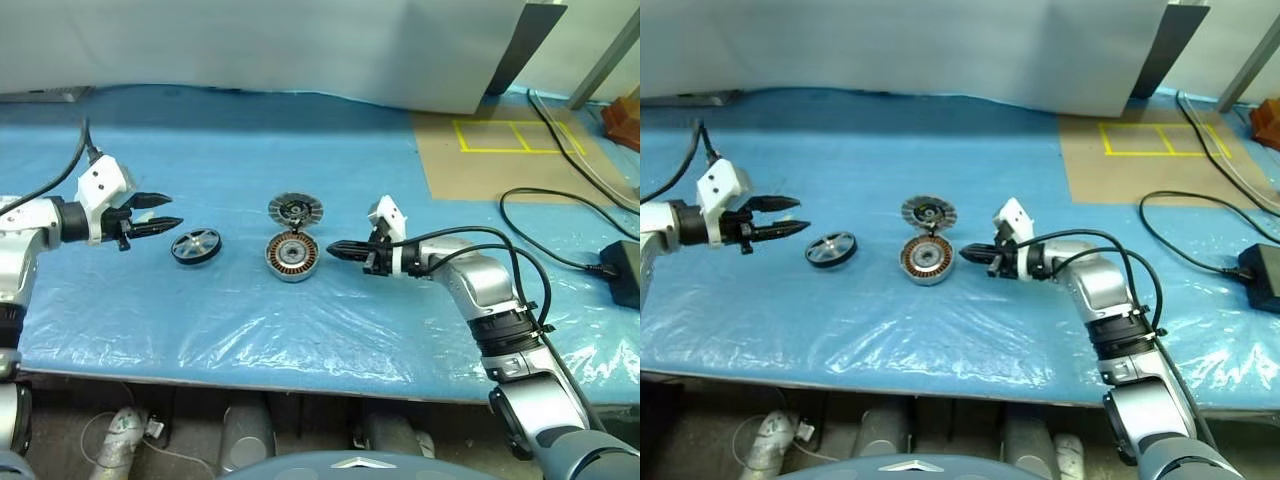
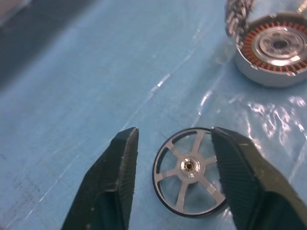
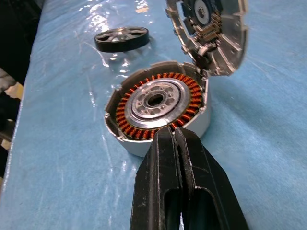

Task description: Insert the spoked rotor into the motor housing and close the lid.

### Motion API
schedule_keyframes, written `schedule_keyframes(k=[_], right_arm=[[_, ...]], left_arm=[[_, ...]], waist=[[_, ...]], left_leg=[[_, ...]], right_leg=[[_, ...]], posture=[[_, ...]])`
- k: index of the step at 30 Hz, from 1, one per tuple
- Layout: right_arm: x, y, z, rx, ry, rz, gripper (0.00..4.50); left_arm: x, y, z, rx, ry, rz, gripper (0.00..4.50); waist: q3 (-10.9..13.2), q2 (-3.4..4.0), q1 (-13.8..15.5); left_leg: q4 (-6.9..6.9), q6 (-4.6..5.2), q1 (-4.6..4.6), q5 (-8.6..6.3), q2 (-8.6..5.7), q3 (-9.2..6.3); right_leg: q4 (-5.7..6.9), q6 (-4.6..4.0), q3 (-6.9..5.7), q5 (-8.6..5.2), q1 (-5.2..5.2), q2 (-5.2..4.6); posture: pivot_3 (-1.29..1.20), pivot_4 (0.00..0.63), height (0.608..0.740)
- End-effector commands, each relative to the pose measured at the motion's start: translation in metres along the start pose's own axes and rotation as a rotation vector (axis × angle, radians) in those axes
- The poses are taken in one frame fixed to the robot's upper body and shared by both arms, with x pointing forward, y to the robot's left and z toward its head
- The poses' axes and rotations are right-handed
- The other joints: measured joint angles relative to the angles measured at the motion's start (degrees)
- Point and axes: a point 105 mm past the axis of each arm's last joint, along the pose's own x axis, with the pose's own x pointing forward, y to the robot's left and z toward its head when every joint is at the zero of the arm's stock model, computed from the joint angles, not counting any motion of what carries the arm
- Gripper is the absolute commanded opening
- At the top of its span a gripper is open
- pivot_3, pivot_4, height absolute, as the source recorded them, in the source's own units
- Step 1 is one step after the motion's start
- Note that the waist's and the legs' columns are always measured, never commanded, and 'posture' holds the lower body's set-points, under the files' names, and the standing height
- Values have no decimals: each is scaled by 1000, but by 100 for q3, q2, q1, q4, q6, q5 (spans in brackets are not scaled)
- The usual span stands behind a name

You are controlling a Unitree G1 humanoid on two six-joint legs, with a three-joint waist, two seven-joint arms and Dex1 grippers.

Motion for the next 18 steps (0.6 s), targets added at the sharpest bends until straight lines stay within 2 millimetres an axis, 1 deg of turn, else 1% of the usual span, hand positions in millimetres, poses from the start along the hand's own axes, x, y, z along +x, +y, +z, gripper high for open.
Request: schedule_keyframes(k=[1, 3, 6, 9, 14, 18], right_arm=[[-2, 3, 11, -18, -62, -17, 0], [-2, 3, 6, -18, -55, -33, 0], [-5, 3, 2, -8, -54, -56, 0], [-7, 1, -5, -8, -42, -87, 0], [-10, 0, -9, 2, -43, -126, 0], [-13, -1, -11, 2, -38, -143, 0]], left_arm=[[-2, 9, -7, 102, 98, -50, 3869], [5, 10, -8, 101, 104, -92, 4476], [14, 15, -11, 163, 156, -109, 4476], [20, 12, -7, 125, 164, -188, 4476], [29, 9, -16, 143, 206, -226, 4476], [29, 4, -24, 155, 240, -258, 4476]], waist=[[0, 0, 9], [0, 0, 9], [0, 0, 40], [1, -2, 61], [1, -2, 100], [2, -3, 108]], left_leg=[[-4, 0, -1, 0, 0, 0], [-8, -1, -2, 0, 1, -1], [-14, -2, -9, -1, 1, -3], [-12, -3, -13, -1, 2, -5], [-10, -4, -10, -2, 2, -6], [-9, -4, -13, -2, 3, -7]], right_leg=[[1, 0, -1, 0, 0, 0], [0, 18, -2, 10, -1, 1], [-4, 18, -9, 10, -4, 1], [-3, 18, -11, 11, -6, 0], [0, 18, -10, 10, -5, -1], [1, 18, -13, 11, -5, -2]], posture=[[0, 150, 740], [0, 150, 740], [0, 150, 740], [0, 150, 740], [0, 150, 740], [0, 150, 740]])
